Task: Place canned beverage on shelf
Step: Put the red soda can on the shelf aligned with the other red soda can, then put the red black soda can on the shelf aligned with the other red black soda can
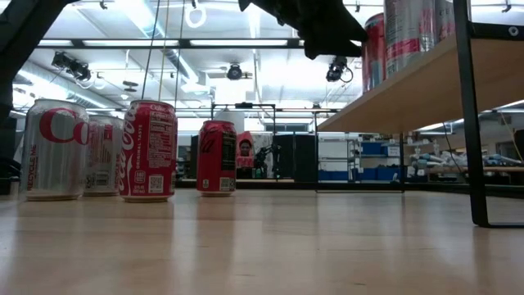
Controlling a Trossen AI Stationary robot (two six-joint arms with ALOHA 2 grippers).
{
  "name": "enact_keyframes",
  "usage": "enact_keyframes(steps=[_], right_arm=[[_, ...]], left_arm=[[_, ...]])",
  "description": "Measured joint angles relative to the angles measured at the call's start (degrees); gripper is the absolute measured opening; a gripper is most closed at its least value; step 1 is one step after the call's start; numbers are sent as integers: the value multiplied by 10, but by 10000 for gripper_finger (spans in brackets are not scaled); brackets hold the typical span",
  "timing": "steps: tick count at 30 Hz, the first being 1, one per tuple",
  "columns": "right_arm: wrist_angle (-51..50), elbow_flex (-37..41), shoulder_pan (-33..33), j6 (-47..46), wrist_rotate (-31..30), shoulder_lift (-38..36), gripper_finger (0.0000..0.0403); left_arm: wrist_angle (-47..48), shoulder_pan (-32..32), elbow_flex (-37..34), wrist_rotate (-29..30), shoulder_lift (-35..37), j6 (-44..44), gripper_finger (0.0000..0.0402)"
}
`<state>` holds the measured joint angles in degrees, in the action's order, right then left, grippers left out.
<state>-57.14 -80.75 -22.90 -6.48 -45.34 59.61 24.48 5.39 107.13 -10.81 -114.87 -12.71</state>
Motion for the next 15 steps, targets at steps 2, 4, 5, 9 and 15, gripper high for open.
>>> enact_keyframes(steps=[2,4,5,9,15], right_arm=[[0,0,0,0,0,0,302],[0,0,0,0,0,0,302],[0,0,0,0,0,0,302],[0,0,0,0,1,0,302],[0,0,0,0,3,0,302]], left_arm=[[-7,0,0,0,0,0,267],[-10,0,0,0,0,-1,267],[-10,0,0,0,0,-1,267],[-15,2,0,0,0,-1,267],[35,2,0,24,5,-8,267]])
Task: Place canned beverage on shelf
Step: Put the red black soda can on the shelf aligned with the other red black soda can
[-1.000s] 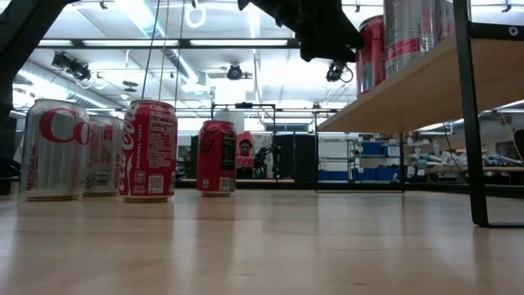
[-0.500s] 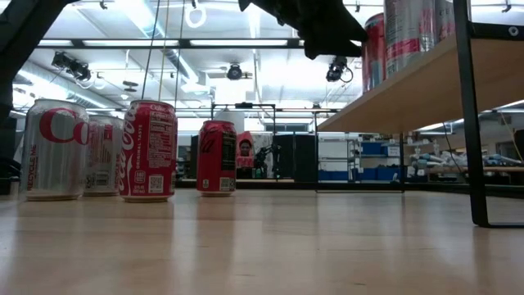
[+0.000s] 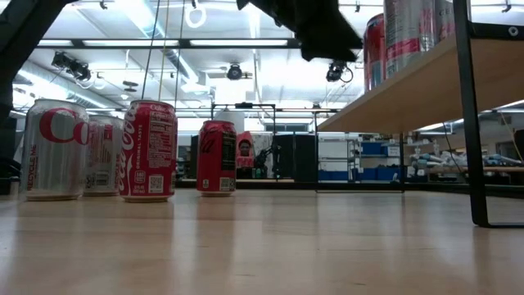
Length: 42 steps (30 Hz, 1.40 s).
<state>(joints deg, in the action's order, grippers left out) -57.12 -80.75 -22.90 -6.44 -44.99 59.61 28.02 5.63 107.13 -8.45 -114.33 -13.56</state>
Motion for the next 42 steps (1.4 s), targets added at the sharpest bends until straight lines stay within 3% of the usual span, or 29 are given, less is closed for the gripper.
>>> enact_keyframes(steps=[12,22,28,37,42], right_arm=[[38,0,0,59,-11,0,302],[55,9,0,96,-19,-1,302],[88,44,0,106,-19,-7,302],[104,53,0,107,-18,-9,302],[116,53,0,110,-18,-9,302]], left_arm=[[181,0,0,91,47,-6,248],[293,10,-3,105,91,68,215],[270,-2,-73,138,100,81,215],[198,11,-213,153,183,118,215],[209,30,-273,165,225,156,215]])
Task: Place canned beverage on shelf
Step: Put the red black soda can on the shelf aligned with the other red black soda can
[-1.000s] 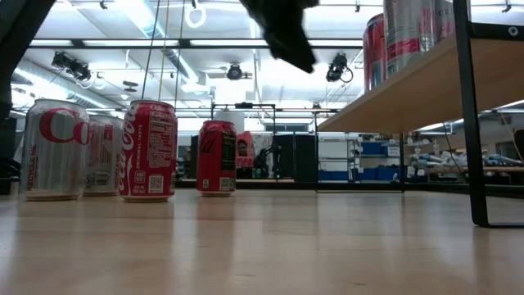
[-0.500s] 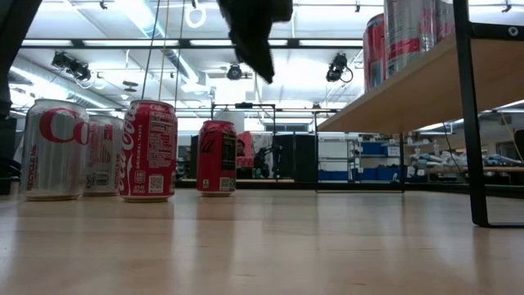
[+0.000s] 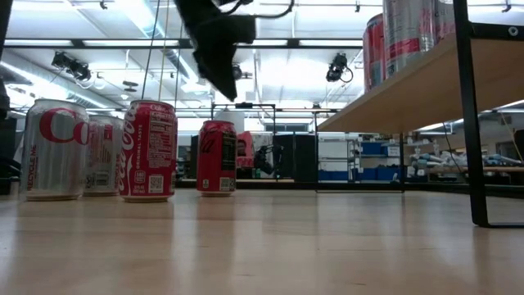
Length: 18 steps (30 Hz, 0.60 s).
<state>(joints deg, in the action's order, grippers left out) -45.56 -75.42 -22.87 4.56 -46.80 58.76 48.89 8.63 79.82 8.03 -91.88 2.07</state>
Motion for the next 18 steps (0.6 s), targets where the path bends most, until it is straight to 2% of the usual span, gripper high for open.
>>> enact_keyframes(steps=[6,14,18], right_arm=[[23,0,0,12,0,0,302],[22,0,1,11,3,0,302],[22,0,4,20,2,0,302]], left_arm=[[36,17,-11,0,2,5,233],[51,25,-11,-2,1,1,338],[60,33,-12,-22,1,3,358]])
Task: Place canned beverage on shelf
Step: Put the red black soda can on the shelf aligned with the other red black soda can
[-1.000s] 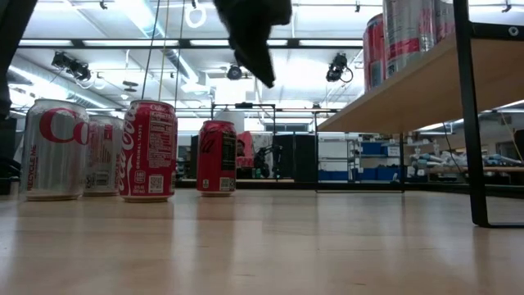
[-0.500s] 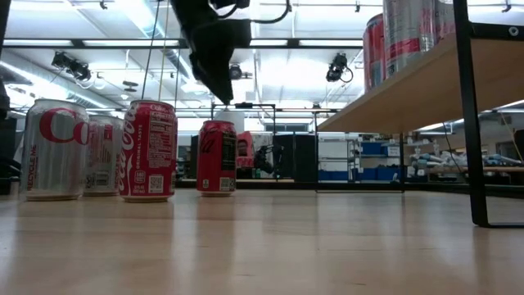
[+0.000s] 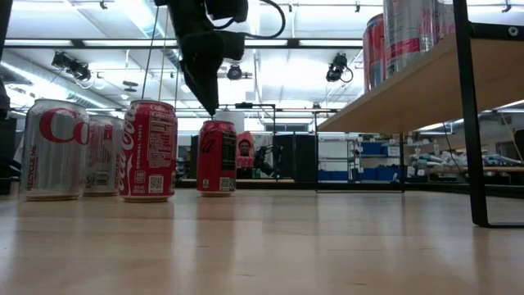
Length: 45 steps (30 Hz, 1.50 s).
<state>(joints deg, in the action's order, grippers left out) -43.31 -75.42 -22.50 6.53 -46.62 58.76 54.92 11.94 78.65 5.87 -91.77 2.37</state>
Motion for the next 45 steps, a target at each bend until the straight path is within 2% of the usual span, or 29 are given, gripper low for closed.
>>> enact_keyframes(steps=[3,10,26,31,34,37,41,45], right_arm=[[0,0,5,1,0,0,302],[-1,0,7,-5,4,0,302],[0,0,7,3,13,0,302],[-1,0,7,-7,13,1,302],[-1,0,7,-8,15,1,302],[-2,0,7,-8,25,1,302],[-3,0,7,-10,35,2,302],[-11,0,7,-18,39,2,302]], left_arm=[[-21,11,-13,-26,0,22,360],[-79,25,-54,-23,0,58,360],[-88,19,-56,-21,3,35,355],[-58,21,-30,3,17,-4,355],[-32,18,-22,-28,28,-94,355],[-33,11,-22,-26,29,-175,354],[-37,19,-21,-25,25,-223,354],[-30,24,-21,-58,19,-253,354]])
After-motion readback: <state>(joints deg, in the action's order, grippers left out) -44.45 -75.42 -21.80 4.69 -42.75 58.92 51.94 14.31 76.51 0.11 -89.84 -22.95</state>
